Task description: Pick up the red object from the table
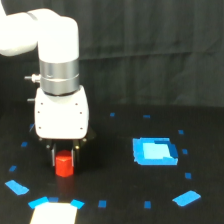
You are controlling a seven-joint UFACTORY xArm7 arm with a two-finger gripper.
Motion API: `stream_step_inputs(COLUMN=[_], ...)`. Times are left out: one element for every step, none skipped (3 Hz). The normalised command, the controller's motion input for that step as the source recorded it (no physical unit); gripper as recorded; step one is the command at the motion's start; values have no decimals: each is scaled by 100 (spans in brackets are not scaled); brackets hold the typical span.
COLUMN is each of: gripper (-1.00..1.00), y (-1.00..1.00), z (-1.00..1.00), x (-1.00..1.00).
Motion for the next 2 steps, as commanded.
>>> stream_step_inputs(gripper=[-100,-77], y=[29,19], z=[100,100], x=[20,56])
